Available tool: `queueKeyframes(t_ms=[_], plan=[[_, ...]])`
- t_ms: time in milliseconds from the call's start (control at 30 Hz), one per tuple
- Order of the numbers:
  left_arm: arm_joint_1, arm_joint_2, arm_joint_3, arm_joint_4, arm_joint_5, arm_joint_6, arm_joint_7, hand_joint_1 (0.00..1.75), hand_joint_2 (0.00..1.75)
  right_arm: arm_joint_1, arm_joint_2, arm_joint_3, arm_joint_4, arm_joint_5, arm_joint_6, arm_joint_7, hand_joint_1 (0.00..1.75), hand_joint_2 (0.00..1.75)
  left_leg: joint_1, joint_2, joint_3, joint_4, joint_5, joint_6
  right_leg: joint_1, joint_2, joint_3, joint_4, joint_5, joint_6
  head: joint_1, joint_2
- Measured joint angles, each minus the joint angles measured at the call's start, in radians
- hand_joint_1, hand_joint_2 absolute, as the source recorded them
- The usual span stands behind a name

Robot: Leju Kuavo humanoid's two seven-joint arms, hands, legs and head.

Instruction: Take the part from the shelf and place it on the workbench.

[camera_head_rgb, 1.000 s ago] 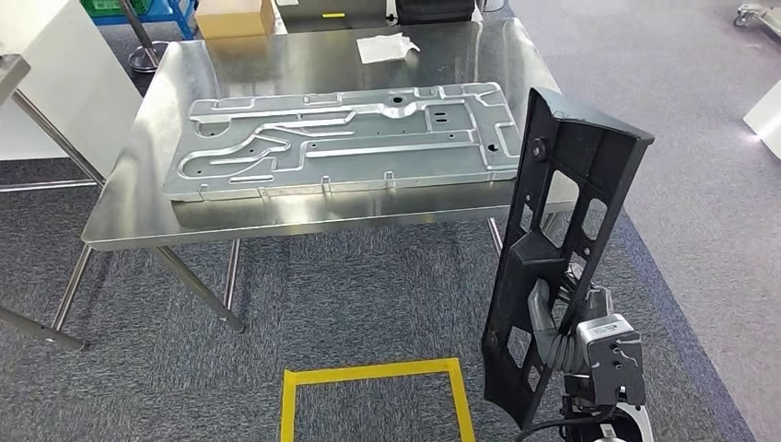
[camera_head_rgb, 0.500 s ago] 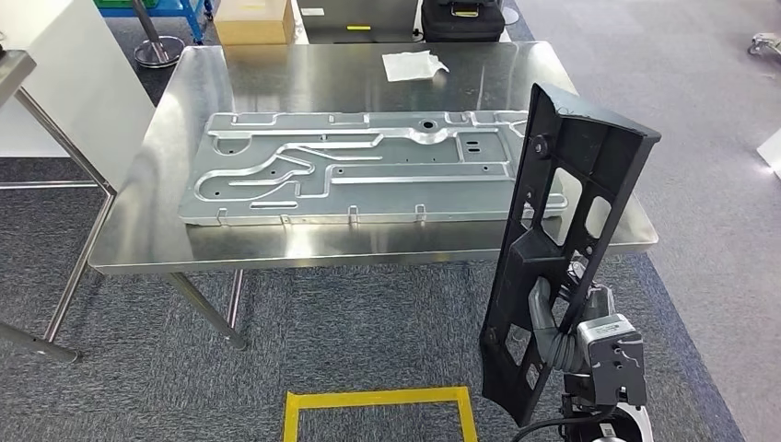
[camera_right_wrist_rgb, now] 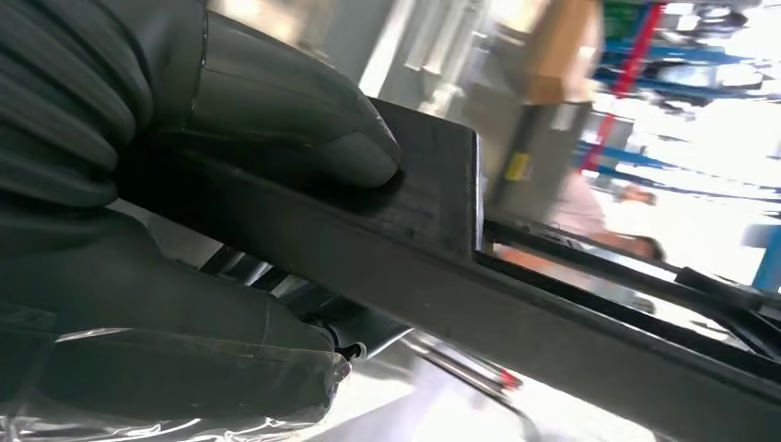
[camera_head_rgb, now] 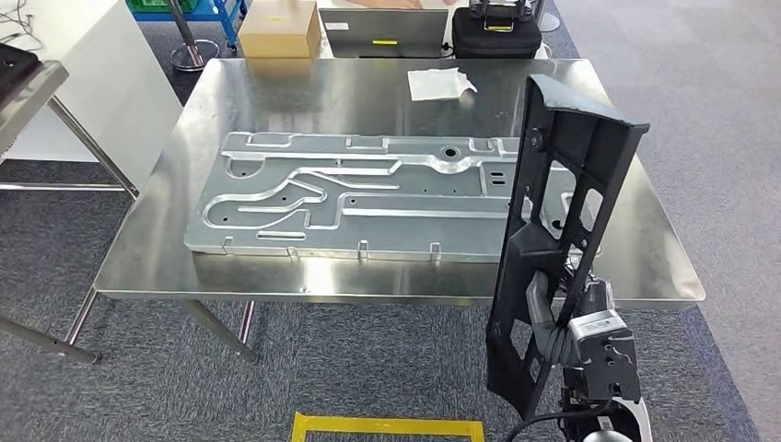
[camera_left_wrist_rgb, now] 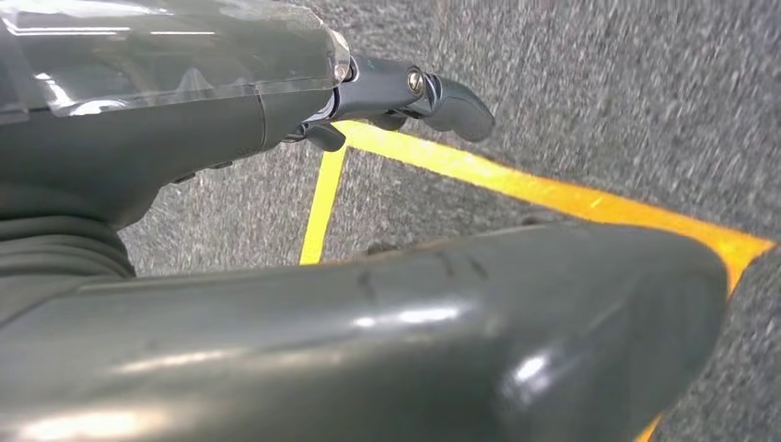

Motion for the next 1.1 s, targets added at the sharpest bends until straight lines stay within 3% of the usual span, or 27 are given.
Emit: queueKeyframes(t_ms=[100, 133, 167, 233, 300, 367, 400, 467, 500, 600, 633, 733, 800, 867, 900, 967, 1000, 1033, 1100], plan=[[0.004, 0.0, 0.002, 0.0, 0.002, 0.001, 0.001, 0.0, 0.0, -0.036, -0.007, 0.001, -0.012, -0.009, 0.009, 0.003, 1.75, 1.75, -0.002, 0.007, 0.019, -0.166, 0.141, 0.011, 0.0, -0.003, 0.044, 0.0, -0.037, 0.012, 0.0, 0.0], [0.005, 0.0, 0.002, 0.0, 0.003, 0.001, 0.002, 0.0, 0.0, -0.04, -0.009, 0.0, -0.015, -0.011, 0.009, 0.006, 1.75, 1.75, -0.005, 0.008, 0.024, -0.199, 0.173, 0.018, 0.001, -0.004, 0.052, -0.001, -0.047, 0.019, 0.001, 0.0], [0.007, 0.0, 0.002, 0.0, 0.002, 0.0, 0.002, 0.0, 0.0, -0.041, -0.013, 0.0, -0.019, -0.014, 0.008, 0.008, 1.75, 1.75, -0.008, 0.009, 0.025, -0.214, 0.186, 0.026, 0.001, -0.005, 0.058, -0.001, -0.054, 0.026, 0.001, 0.0], [0.01, -0.001, 0.003, -0.001, -0.001, -0.004, 0.002, 0.0, 0.0, -0.04, -0.022, 0.0, -0.028, -0.02, 0.002, 0.006, 1.75, 1.75, -0.009, 0.006, 0.037, -0.22, 0.178, 0.041, 0.0, -0.006, 0.063, 0.004, -0.055, 0.041, 0.001, 0.0], [0.012, -0.001, 0.002, -0.001, -0.006, -0.01, 0.001, 0.0, 0.0, -0.041, -0.034, -0.001, -0.045, -0.022, -0.006, 0.001, 1.75, 1.75, -0.007, 0.003, 0.059, -0.236, 0.172, 0.054, -0.002, -0.007, 0.038, 0.057, -0.046, 0.05, 0.001, 0.0], [0.012, 0.0, 0.0, -0.004, -0.013, -0.018, 0.0, 0.0, 0.0, -0.046, -0.049, -0.004, -0.07, -0.022, -0.014, -0.002, 1.75, 1.75, -0.007, 0.002, 0.082, -0.248, 0.161, 0.063, -0.003, -0.007, -0.037, 0.171, -0.069, 0.055, 0.001, 0.0], [0.012, 0.001, -0.001, -0.006, -0.017, -0.023, 0.0, 0.0, 0.0, -0.049, -0.055, -0.007, -0.084, -0.023, -0.016, -0.002, 1.75, 1.75, -0.007, 0.001, 0.092, -0.249, 0.153, 0.066, -0.003, -0.007, -0.083, 0.227, -0.097, 0.058, 0.001, 0.0], [0.013, 0.002, -0.006, -0.008, -0.027, -0.031, -0.001, 0.0, 0.0, -0.054, -0.068, -0.02, -0.117, -0.028, -0.021, 0.0, 1.75, 1.75, -0.008, -0.001, 0.117, -0.25, 0.133, 0.068, -0.003, -0.008, -0.148, 0.278, -0.14, 0.061, 0.001, 0.0], [0.015, 0.003, -0.01, -0.008, -0.031, -0.036, -0.001, 0.0, 0.0, -0.058, -0.075, -0.028, -0.135, -0.037, -0.023, 0.0, 1.75, 1.75, -0.009, -0.003, 0.133, -0.249, 0.122, 0.068, -0.004, -0.008, -0.16, 0.258, -0.122, 0.063, 0.001, 0.0], [0.017, 0.005, -0.022, -0.008, -0.043, -0.045, -0.002, 0.0, 0.0, -0.061, -0.093, -0.053, -0.187, -0.075, -0.028, -0.004, 1.75, 1.75, -0.012, -0.007, 0.175, -0.244, 0.085, 0.061, -0.007, -0.01, -0.135, 0.089, 0.061, 0.073, 0.001, 0.0], [0.017, 0.007, -0.025, -0.008, -0.045, -0.046, -0.002, 0.0, 0.0, -0.057, -0.098, -0.061, -0.2, -0.085, -0.031, -0.008, 1.75, 1.75, -0.015, -0.01, 0.181, -0.242, 0.076, 0.057, -0.007, -0.011, -0.126, 0.05, 0.094, 0.067, 0.001, 0.0], [0.017, 0.013, -0.031, -0.008, -0.051, -0.048, -0.003, 0.0, 0.0, -0.035, -0.108, -0.082, -0.229, -0.101, -0.045, -0.023, 1.75, 1.75, -0.021, -0.011, 0.184, -0.241, 0.064, 0.054, -0.007, -0.009, -0.119, 0.023, 0.093, 0.05, 0.001, 0.0], [0.017, 0.016, -0.034, -0.008, -0.053, -0.05, -0.003, 0.0, 0.0, -0.026, -0.112, -0.09, -0.245, -0.102, -0.048, -0.027, 1.75, 1.75, -0.019, -0.008, 0.201, -0.271, 0.075, 0.061, -0.008, -0.004, -0.108, 0.003, 0.097, 0.056, 0.001, 0.0], [0.015, 0.016, -0.038, -0.008, -0.053, -0.052, -0.004, 0.0, 0.0, -0.022, -0.117, -0.096, -0.256, -0.102, -0.049, -0.03, 1.75, 1.75, -0.011, -0.003, 0.234, -0.325, 0.095, 0.068, -0.005, -0.004, -0.11, 0.017, 0.084, 0.057, 0.001, 0.0], [0.014, 0.017, -0.04, -0.008, -0.053, -0.054, -0.004, 0.0, 0.0, -0.02, -0.12, -0.098, -0.259, -0.1, -0.049, -0.032, 1.75, 1.75, -0.007, 0.0, 0.249, -0.345, 0.1, 0.069, -0.005, -0.005, -0.127, 0.053, 0.064, 0.057, 0.001, 0.0], [0.014, 0.018, -0.044, -0.008, -0.056, -0.059, -0.006, 0.0, 0.0, -0.013, -0.126, -0.102, -0.26, -0.087, -0.055, -0.038, 1.75, 1.75, -0.005, 0.003, 0.263, -0.355, 0.098, 0.067, -0.011, -0.006, -0.191, 0.176, 0.016, 0.061, 0.001, 0.0], [0.014, 0.018, -0.045, -0.008, -0.058, -0.06, -0.007, 0.0, 0.0, -0.009, -0.131, -0.105, -0.26, -0.075, -0.058, -0.041, 1.75, 1.75, -0.003, 0.003, 0.268, -0.355, 0.092, 0.064, -0.015, -0.006, -0.22, 0.224, 0.006, 0.066, 0.001, 0.0], [0.015, 0.018, -0.046, -0.008, -0.06, -0.061, -0.008, 0.0, 0.0, -0.005, -0.137, -0.108, -0.259, -0.06, -0.062, -0.043, 1.75, 1.75, -0.001, 0.003, 0.276, -0.354, 0.085, 0.058, -0.021, -0.007, -0.235, 0.245, 0.014, 0.071, 0.001, 0.0], [0.016, 0.018, -0.049, -0.008, -0.062, -0.061, -0.008, 0.0, 0.0, -0.007, -0.154, -0.116, -0.254, -0.022, -0.061, -0.035, 1.75, 1.75, 0.008, 0.0, 0.295, -0.346, 0.064, 0.044, -0.033, -0.01, -0.206, 0.169, 0.082, 0.083, 0.001, 0.0]])
